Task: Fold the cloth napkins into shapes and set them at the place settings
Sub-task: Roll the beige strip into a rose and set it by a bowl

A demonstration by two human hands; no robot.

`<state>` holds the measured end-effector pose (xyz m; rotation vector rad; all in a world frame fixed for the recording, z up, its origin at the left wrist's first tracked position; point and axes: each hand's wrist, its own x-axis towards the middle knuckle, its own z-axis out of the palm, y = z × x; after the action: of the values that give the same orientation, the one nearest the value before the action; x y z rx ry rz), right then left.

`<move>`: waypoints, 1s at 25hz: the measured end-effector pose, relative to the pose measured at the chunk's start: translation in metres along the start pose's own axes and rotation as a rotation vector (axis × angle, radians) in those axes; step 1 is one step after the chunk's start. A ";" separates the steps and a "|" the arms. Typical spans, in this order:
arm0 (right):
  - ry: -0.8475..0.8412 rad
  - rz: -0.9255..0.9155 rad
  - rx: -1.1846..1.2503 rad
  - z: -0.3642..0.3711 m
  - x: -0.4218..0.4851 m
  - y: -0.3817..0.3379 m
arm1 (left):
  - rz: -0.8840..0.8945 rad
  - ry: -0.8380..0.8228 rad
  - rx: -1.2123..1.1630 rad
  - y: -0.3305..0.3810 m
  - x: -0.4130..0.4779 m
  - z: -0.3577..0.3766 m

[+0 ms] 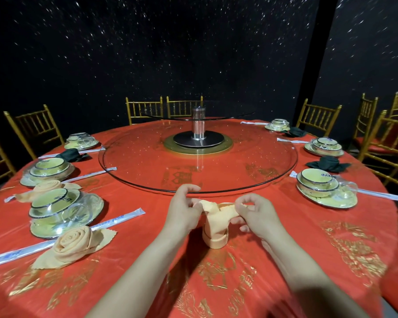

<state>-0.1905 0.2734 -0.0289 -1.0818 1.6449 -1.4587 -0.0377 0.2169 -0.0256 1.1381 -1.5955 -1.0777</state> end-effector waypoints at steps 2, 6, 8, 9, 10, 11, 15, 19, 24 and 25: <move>0.024 -0.115 -0.098 0.004 0.000 0.010 | 0.023 -0.017 0.017 -0.003 -0.004 0.003; 0.037 -0.284 -0.253 0.020 -0.002 0.009 | -0.022 0.009 -0.011 0.001 -0.008 0.015; 0.117 -0.256 -0.298 0.029 -0.003 0.006 | -0.042 0.057 -0.044 0.004 -0.007 0.022; 0.153 -0.243 -0.334 0.033 -0.005 0.006 | -0.046 0.073 -0.030 0.005 -0.007 0.026; 0.171 -0.237 -0.359 0.036 -0.005 0.008 | -0.052 0.085 -0.012 0.005 -0.007 0.029; 0.172 -0.235 -0.361 0.036 -0.005 0.011 | -0.064 0.089 0.007 0.005 -0.006 0.030; 0.097 -0.230 -0.308 0.028 0.001 0.022 | -0.096 -0.029 0.102 0.002 -0.008 0.020; 0.051 -0.207 -0.313 0.024 0.004 0.032 | -0.125 -0.103 0.102 0.000 -0.011 0.007; -0.007 -0.075 -0.223 0.004 0.007 0.048 | -0.160 -0.075 0.068 -0.020 -0.007 -0.014; -0.003 -0.072 -0.248 0.005 0.007 0.049 | -0.159 -0.064 0.063 -0.024 -0.008 -0.012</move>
<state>-0.1961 0.2660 -0.0778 -1.2896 1.8373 -1.3212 -0.0195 0.2175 -0.0468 1.3020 -1.6198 -1.1840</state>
